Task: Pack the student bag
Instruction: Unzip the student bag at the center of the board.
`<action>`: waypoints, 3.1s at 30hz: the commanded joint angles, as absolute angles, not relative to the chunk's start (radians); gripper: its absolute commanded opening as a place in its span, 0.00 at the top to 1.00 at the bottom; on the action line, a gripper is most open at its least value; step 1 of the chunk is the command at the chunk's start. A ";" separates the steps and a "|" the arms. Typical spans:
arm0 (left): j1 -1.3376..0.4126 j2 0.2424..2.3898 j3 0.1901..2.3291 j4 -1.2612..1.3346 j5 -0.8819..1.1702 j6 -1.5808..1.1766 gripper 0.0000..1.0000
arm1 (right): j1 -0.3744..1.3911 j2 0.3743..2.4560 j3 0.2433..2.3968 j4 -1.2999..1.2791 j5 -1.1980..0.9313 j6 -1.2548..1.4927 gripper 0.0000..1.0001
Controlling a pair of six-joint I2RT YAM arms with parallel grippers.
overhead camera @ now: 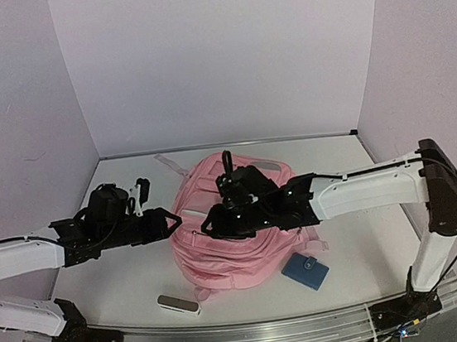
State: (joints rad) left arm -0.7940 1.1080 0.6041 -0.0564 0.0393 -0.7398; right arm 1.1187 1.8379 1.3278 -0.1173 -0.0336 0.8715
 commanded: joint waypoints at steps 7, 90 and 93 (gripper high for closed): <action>-0.811 1.241 0.727 -0.077 0.243 -0.473 0.41 | 1.106 1.601 1.199 -0.095 0.152 0.868 0.50; -0.521 1.381 0.962 -0.336 0.143 -0.255 1.00 | 1.195 1.531 1.049 0.057 0.416 0.286 1.00; -0.497 1.431 1.009 -0.339 0.159 -0.220 1.00 | 1.195 1.509 1.033 0.088 0.412 0.283 1.00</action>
State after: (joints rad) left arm -0.6285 1.3782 0.9287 -0.3165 0.3845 -0.2870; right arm 1.1986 1.6362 1.0628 0.1022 0.3360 0.2691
